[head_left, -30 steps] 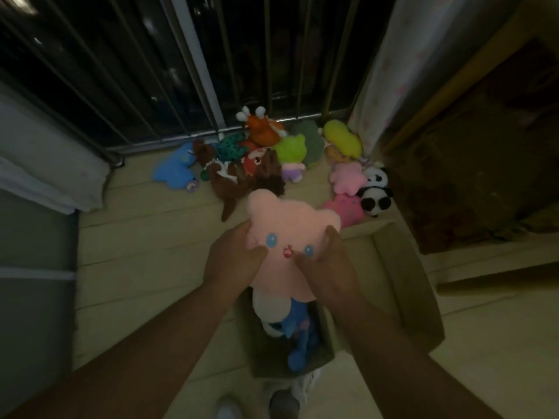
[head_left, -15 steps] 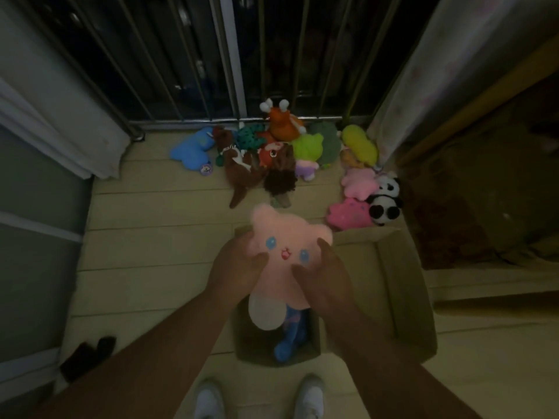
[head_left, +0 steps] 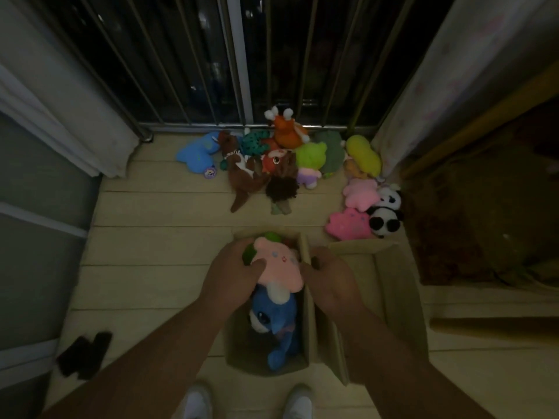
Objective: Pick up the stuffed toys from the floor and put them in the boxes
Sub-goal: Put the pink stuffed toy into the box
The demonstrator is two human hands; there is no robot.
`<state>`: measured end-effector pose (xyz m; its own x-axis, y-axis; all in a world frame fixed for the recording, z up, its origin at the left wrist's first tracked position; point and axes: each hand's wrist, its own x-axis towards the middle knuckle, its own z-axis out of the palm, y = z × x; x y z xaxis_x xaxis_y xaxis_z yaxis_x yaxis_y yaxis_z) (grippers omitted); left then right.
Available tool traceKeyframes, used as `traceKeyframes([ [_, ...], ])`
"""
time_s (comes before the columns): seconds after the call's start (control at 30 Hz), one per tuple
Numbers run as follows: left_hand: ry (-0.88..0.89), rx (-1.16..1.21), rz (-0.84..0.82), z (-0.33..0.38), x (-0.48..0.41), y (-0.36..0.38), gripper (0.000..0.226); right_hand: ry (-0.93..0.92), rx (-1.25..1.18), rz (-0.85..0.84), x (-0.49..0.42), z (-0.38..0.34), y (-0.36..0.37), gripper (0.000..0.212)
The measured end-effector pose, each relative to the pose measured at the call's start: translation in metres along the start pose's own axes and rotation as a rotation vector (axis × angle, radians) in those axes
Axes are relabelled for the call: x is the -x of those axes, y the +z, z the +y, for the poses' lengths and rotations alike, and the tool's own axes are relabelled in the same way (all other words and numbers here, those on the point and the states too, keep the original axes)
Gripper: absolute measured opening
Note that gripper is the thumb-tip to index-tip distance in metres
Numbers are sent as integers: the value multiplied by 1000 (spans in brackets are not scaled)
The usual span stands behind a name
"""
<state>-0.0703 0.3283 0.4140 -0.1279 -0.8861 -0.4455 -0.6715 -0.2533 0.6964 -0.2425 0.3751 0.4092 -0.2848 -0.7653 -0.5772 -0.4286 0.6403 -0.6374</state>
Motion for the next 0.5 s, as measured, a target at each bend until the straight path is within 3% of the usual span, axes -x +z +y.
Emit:
traceKeyframes([
  [0.5,146,-60,-29,18,-37,-48,51,-28,-98,150,-2,-63,7,47],
])
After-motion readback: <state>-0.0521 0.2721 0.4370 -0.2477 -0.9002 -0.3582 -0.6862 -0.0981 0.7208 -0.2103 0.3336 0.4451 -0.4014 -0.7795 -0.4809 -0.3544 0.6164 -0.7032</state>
